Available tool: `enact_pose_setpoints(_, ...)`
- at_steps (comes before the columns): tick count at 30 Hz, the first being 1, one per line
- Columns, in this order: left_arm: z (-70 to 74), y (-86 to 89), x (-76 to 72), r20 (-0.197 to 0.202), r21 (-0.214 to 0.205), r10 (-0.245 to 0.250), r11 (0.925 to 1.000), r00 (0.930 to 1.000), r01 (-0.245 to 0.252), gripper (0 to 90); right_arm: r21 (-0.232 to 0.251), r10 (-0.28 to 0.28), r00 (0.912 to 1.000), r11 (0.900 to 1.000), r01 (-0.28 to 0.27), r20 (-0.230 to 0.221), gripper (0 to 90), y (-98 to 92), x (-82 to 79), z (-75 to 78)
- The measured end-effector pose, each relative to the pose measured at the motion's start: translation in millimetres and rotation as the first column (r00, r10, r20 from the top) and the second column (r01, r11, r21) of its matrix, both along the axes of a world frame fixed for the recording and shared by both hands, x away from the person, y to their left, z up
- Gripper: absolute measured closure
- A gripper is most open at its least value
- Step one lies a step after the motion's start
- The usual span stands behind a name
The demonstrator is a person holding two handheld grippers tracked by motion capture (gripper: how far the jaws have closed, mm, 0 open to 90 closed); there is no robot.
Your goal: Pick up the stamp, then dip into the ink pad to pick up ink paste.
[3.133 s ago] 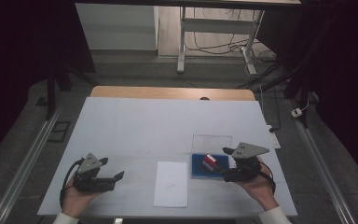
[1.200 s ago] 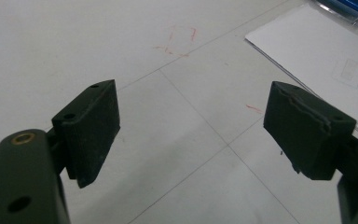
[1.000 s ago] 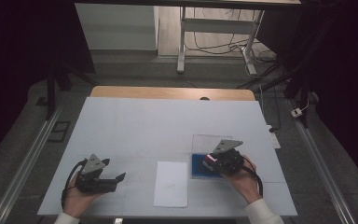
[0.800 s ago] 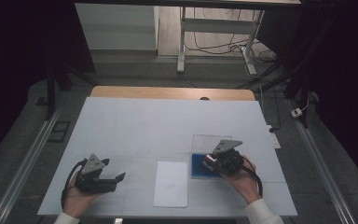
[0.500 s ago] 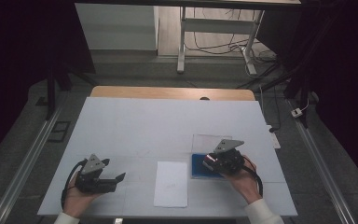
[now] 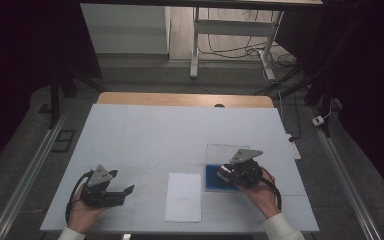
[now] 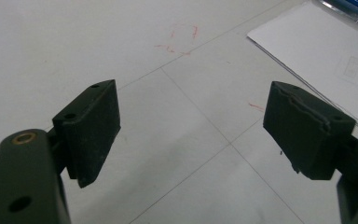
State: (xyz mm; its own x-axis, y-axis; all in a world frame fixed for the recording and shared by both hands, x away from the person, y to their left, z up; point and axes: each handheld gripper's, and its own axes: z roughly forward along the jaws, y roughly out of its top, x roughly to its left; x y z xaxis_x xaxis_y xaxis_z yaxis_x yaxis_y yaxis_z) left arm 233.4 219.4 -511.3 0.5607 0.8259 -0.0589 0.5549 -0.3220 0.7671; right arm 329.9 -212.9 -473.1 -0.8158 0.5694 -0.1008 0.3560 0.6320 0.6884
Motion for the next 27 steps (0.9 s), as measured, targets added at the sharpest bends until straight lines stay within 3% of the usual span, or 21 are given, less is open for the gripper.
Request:
enact_pose_setpoints(13,-0.8,-0.2,-0.6,0.002,0.004,0.000,1.0000,1.0000,0.000,19.1,0.068,0.039,0.9974,0.9967,-0.043,0.061,70.0,-4.4,-8.5,27.7)
enact_pose_setpoints(16,-0.6,-0.2,-0.9,0.002,0.003,-0.002,1.0000,1.0000,0.002,19.1,0.077,0.033,0.9983,0.9964,-0.036,0.047,70.0,-5.4,-8.4,28.2)
enact_pose_setpoints(27,-1.1,-0.9,-1.4,0.000,0.007,-0.003,1.0000,1.0000,0.003,19.2,0.038,0.022,0.9995,0.9990,-0.023,0.024,70.0,-2.8,-2.8,18.4)
